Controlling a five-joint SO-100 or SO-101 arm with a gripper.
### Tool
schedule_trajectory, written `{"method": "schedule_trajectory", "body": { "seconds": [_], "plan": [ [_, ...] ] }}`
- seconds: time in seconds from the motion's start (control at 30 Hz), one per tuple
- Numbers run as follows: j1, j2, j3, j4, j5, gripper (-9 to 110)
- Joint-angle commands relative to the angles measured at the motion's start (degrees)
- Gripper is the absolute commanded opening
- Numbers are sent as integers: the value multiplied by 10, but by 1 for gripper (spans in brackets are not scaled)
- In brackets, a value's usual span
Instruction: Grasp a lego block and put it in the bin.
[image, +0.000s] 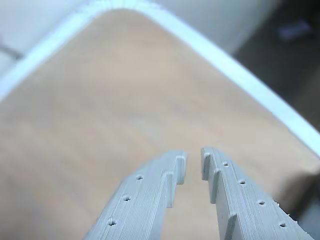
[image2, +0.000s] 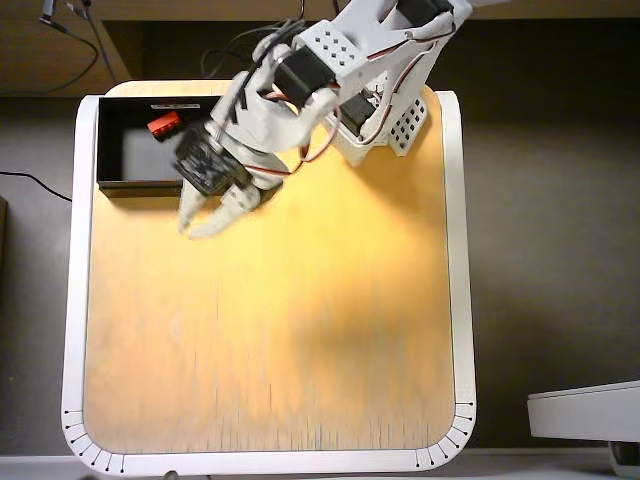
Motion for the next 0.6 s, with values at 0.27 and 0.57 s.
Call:
{"method": "schedule_trajectory", "body": {
  "seconds": [0.27,0.57],
  "plan": [
    [-214,66,-11,-22,-5,0],
    [-338,132,29,-21,0,0]
  ]
}}
